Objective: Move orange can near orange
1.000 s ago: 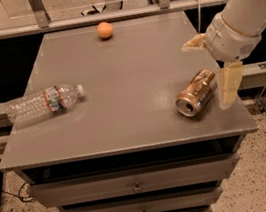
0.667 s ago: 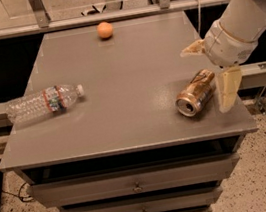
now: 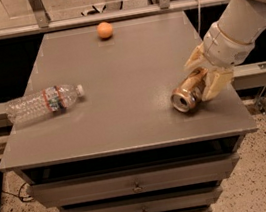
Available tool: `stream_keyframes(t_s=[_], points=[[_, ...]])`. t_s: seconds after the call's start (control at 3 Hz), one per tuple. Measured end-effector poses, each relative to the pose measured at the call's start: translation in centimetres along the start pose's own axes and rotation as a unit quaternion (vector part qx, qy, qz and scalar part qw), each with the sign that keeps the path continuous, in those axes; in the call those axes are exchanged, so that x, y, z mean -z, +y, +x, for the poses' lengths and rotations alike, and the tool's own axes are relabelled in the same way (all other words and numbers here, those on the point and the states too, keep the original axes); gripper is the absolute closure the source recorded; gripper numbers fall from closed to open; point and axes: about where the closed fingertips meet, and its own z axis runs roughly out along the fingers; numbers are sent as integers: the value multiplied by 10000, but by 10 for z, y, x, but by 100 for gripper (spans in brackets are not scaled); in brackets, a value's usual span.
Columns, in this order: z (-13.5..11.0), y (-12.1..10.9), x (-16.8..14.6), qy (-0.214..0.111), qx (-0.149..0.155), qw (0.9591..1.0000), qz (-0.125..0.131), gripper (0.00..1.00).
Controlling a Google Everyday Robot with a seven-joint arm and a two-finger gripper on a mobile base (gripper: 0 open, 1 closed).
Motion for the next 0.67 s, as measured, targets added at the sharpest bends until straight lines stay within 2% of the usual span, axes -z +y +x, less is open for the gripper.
stream_keyframes(t_s=[0.33, 0.67], points=[[3, -4, 1, 111, -152, 9998, 63, 65], [7, -13, 10, 293, -363, 9986, 253, 88]])
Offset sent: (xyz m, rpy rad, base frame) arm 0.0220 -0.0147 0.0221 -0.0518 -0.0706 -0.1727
